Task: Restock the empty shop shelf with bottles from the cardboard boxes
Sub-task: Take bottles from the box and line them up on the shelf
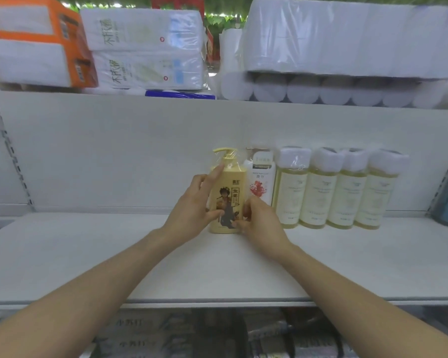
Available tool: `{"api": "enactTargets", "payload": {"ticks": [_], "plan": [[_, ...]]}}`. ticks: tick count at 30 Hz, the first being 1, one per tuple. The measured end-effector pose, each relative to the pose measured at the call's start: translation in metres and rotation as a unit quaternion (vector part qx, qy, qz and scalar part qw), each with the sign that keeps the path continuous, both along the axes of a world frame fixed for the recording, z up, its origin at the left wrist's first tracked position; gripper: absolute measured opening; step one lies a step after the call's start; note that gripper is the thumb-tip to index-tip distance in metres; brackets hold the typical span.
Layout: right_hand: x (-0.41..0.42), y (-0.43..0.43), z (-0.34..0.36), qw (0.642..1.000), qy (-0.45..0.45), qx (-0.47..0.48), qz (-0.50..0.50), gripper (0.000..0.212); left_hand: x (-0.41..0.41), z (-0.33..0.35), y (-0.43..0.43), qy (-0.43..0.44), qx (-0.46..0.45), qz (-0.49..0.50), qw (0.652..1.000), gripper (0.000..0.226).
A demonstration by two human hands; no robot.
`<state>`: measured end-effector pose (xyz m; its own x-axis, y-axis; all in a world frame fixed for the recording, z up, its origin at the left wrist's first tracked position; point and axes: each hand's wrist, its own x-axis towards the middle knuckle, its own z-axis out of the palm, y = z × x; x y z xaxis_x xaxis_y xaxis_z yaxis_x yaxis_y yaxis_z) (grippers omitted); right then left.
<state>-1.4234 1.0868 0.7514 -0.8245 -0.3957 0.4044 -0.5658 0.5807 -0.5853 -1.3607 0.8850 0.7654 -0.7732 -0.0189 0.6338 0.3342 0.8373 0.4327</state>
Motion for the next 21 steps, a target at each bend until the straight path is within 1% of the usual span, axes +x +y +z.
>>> {"api": "enactTargets", "payload": {"ticks": [5,9,15,21], "plan": [[-0.012,-0.014,0.002,0.996,0.018,0.068,-0.053,0.027,-0.022,0.002,-0.006,-0.012,0.010,0.011,1.000,0.119],[-0.014,-0.024,0.000,0.987,0.029,0.120,-0.099,0.031,-0.031,0.000,-0.012,-0.014,0.020,0.011,1.000,0.116],[-0.018,-0.032,0.001,0.981,0.035,0.147,-0.121,0.031,-0.039,-0.002,-0.014,-0.014,0.019,0.021,1.000,0.112],[-0.010,-0.026,0.000,0.980,0.054,0.156,-0.110,0.028,-0.037,-0.006,-0.014,-0.018,0.001,0.040,0.999,0.110]]}}
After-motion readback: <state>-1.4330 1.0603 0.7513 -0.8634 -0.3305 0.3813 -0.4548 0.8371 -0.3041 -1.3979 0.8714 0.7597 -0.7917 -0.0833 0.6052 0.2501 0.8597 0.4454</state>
